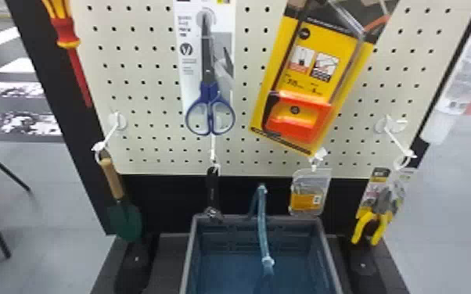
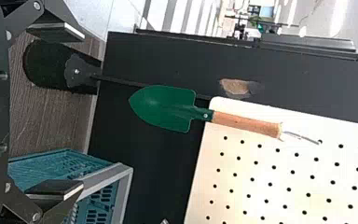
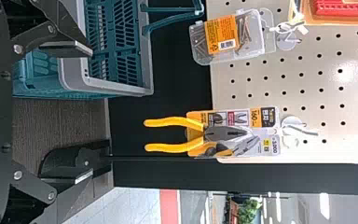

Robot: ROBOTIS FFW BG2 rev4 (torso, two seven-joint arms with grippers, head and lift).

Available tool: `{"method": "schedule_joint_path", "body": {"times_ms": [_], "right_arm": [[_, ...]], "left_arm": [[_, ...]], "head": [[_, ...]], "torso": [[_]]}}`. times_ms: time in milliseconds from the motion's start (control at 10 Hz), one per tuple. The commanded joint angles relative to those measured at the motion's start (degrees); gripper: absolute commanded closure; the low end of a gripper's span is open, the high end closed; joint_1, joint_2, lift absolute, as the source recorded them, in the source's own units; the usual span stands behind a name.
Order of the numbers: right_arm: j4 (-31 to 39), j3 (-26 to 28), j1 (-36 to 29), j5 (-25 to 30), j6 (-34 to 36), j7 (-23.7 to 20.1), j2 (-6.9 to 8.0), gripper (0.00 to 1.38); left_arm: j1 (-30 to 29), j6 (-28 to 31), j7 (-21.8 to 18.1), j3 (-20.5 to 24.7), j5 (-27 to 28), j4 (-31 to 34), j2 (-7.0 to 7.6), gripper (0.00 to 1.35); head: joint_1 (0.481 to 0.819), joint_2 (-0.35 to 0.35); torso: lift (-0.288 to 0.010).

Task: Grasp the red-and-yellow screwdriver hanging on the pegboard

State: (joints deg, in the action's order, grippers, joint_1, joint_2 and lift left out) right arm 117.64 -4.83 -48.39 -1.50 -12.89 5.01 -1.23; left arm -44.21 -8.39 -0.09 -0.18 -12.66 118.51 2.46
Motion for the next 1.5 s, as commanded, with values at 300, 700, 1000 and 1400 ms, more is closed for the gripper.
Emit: {"method": "schedule_joint_path", "body": {"times_ms": [300,700,1000,1400], "right_arm": [[0.0,0.0,-0.1,-0.2,0.2,0.0,0.00,0.37],[0.0,0.0,-0.2,-0.3,0.4,0.0,0.00,0.37],[0.3,0.0,-0.4,-0.3,0.6,0.0,0.00,0.37],[0.6,0.0,-0.4,-0.3,0.8,0.0,0.00,0.37]], "left_arm": [[0.0,4.3,0.0,2.0,1.8,6.7,0.35,0.19],[3.3,12.6,-2.8,5.7,1.4,14.9,1.84,0.19],[10.0,22.3,-8.5,10.0,4.0,20.9,1.05,0.19],[19.3,29.4,-14.4,14.7,9.8,23.3,1.05,0.19]], "head": [[0.549,0.000],[0.549,0.000],[0.549,0.000],[0.549,0.000]], "torso": [[-0.100],[-0.100],[-0.100],[-0.100]]}}
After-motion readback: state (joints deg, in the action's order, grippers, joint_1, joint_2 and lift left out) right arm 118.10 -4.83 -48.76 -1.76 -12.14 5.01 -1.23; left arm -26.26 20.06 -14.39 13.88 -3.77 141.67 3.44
